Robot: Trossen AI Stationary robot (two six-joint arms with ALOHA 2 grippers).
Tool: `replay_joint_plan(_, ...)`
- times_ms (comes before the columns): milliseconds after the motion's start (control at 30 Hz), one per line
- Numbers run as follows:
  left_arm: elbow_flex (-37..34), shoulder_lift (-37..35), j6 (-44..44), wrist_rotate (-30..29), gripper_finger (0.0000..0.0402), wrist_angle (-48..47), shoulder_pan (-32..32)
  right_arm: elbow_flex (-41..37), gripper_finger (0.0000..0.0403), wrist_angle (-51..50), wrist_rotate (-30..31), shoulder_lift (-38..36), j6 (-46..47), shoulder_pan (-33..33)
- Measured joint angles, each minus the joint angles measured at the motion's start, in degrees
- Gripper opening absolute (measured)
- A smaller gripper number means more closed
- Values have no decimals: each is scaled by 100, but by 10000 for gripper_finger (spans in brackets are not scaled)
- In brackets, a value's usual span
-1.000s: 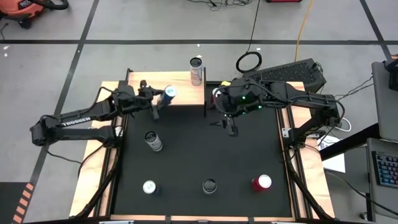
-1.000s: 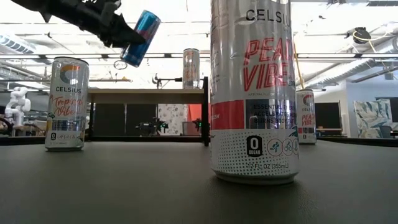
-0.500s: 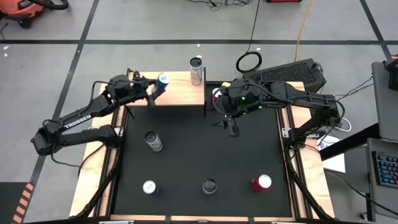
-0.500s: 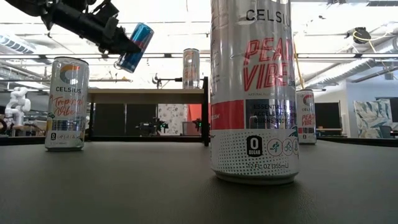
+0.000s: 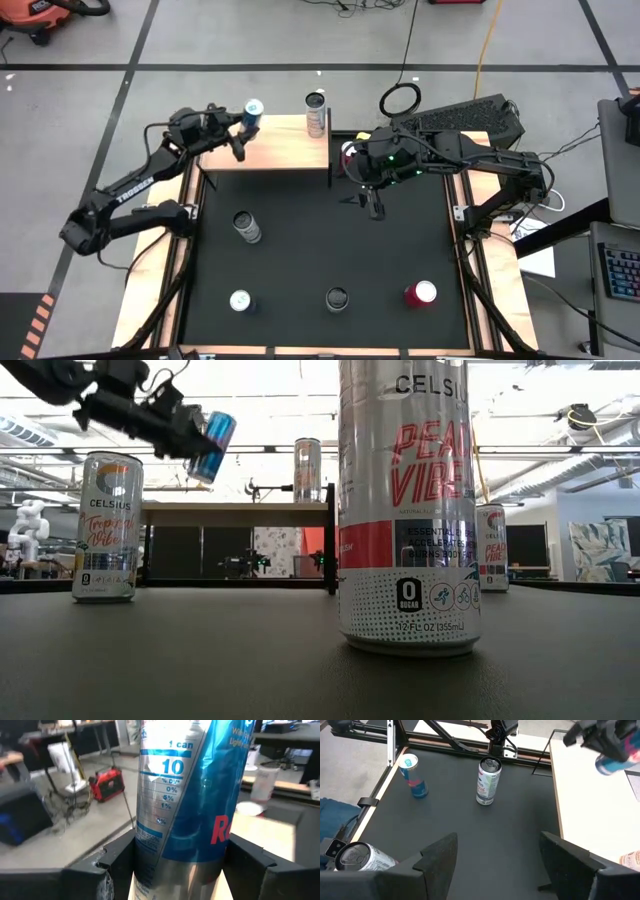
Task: Place canned beverage on shelf
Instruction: Put the top blue soda can on the shelf
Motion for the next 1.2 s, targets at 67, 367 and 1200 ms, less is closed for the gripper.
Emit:
replay_joint_plan(67, -219, 110, -188, 119, 244, 379, 124, 0, 263, -2, -2, 0, 1, 0)
replay_joint_plan(367, -598, 155, -528, 383, 244, 1305, 552, 0, 263, -7, -2, 0, -21, 0)
replay_joint_plan(1200, -1444, 166, -832, 314, 244, 2676, 1354, -2, 263, -57, -4, 2, 23, 2)
